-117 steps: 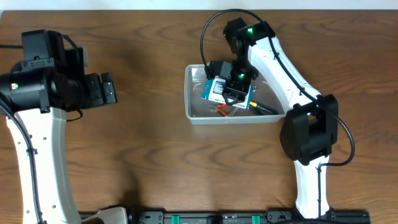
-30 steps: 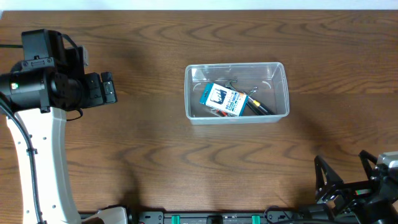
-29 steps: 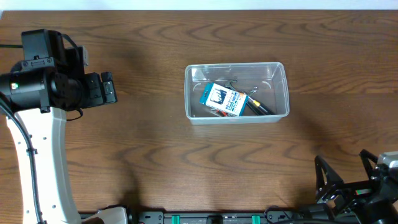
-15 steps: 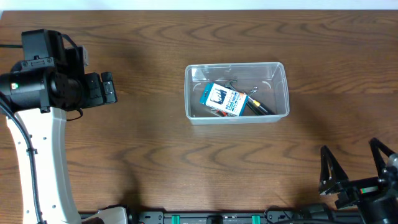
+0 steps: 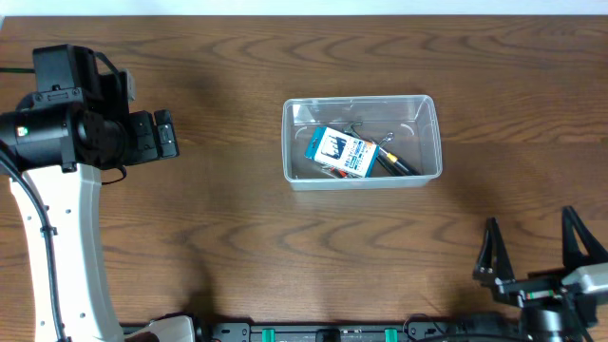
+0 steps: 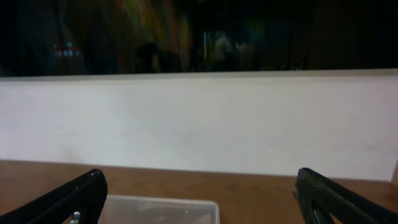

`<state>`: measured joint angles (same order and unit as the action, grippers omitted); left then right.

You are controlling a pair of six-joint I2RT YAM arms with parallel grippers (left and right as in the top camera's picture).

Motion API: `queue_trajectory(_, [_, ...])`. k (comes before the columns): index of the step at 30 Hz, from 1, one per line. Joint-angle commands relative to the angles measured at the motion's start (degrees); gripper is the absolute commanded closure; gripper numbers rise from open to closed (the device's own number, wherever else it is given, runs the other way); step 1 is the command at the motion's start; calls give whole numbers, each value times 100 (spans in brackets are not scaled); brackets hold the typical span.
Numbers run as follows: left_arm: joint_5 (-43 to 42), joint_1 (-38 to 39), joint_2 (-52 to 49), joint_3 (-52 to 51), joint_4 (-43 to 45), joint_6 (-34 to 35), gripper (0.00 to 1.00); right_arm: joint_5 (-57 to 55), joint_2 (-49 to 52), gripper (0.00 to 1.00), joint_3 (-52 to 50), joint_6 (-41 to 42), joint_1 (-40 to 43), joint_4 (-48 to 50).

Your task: Pack container

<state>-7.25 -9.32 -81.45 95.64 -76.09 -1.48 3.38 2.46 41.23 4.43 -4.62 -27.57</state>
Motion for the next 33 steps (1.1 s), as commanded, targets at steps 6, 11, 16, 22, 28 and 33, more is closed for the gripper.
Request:
queue_trajectory(6, [44, -26, -17, 96, -13, 24, 2, -37, -212, 1, -1139, -87, 96, 1010])
queue_trajectory(11, [44, -26, -17, 96, -13, 24, 2, -61, -212, 1, -1801, -94, 96, 1810])
queue_trajectory(16, [44, -26, -17, 96, -13, 24, 2, -59, -212, 1, -2592, -155, 96, 2618])
queue_trajectory(22, [44, -26, -17, 96, -13, 24, 2, -57, -214, 1, -3477, -153, 96, 3823])
queue_trajectory(28, [44, -26, -17, 96, -13, 24, 2, -61, -214, 1, -4041, -155, 98, 4623])
queue_trajectory(33, [44, -26, -17, 96, -13, 24, 2, -170, -214, 1, -4092, -175, 186, 4645])
